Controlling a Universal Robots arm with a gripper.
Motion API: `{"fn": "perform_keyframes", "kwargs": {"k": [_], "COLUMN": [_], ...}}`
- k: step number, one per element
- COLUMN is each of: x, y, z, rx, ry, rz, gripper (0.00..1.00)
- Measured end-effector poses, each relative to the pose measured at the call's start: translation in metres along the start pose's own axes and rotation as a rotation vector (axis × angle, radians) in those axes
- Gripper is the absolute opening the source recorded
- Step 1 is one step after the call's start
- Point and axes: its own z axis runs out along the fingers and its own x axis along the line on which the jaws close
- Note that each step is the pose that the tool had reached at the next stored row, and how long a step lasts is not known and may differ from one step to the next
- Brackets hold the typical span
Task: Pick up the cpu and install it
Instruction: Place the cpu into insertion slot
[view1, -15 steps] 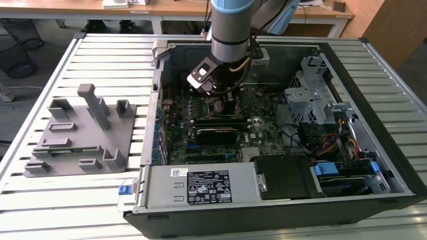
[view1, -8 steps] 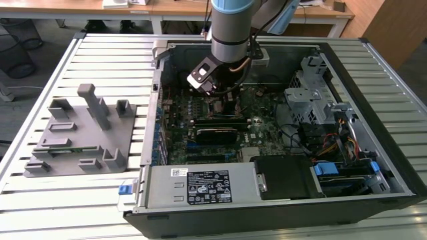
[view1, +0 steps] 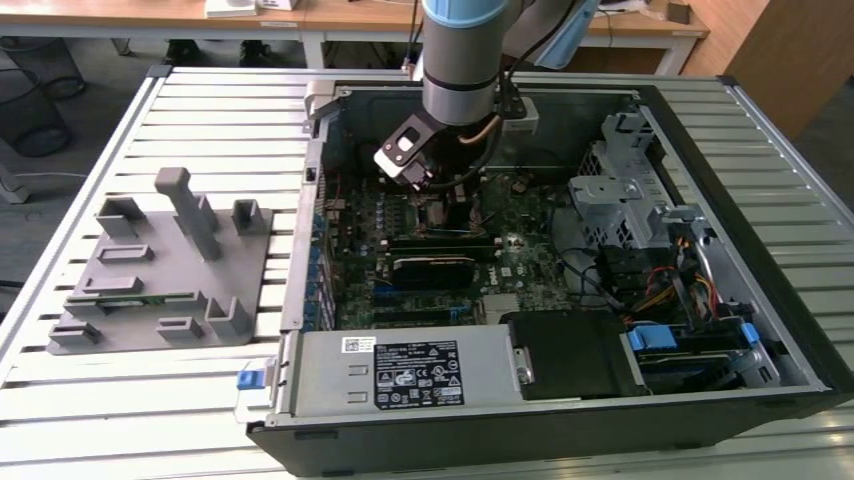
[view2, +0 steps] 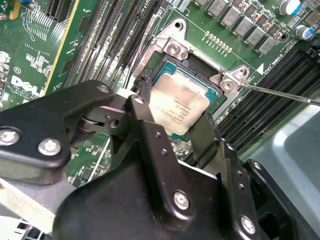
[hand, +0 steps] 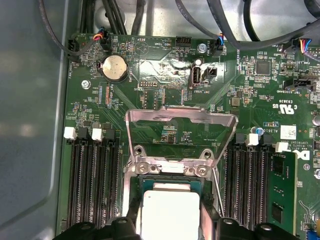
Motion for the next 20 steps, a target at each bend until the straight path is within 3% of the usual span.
{"fn": "perform_keyframes", "kwargs": {"k": [1, 2, 20], "x": [0.0, 0.0, 0.0003], "y": [0.0, 0.0, -0.0015], "z": [0.0, 0.0001, -0.0025], "rx": [0.0, 0.0, -0.0001], "ry": [0.0, 0.0, 0.0001], "rz": [0.0, 0.0, 0.0], "gripper": [0.56, 0.62, 0.6]}}
